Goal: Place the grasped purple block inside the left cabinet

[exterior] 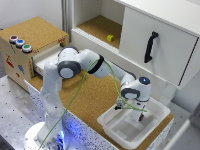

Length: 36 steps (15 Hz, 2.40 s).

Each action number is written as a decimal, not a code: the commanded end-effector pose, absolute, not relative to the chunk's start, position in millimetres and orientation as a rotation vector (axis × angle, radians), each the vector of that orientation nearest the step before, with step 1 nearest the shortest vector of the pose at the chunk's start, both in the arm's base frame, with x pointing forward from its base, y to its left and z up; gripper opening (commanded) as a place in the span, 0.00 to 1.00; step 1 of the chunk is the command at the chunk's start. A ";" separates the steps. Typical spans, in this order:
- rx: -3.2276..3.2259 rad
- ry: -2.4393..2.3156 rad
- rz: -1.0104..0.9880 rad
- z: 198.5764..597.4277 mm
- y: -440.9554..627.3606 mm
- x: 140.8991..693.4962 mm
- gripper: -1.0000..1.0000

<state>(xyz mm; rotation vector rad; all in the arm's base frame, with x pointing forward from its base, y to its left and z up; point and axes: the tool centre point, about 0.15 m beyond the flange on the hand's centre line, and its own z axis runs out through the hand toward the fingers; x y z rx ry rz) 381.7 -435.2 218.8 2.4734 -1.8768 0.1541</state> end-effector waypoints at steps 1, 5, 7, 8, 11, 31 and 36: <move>2.561 -1.718 0.271 256.9 -426.4 402.8 0.00; 2.728 -1.388 0.484 330.6 -372.4 419.9 0.00; 2.817 -1.286 0.522 349.7 -334.0 416.4 0.00; 2.861 -1.228 0.535 357.9 -312.9 415.3 0.00; 2.955 -0.982 0.581 381.7 -242.3 417.8 0.00; 3.289 0.234 0.655 490.3 225.8 534.7 0.00; 3.161 0.107 0.731 524.4 273.7 591.6 0.00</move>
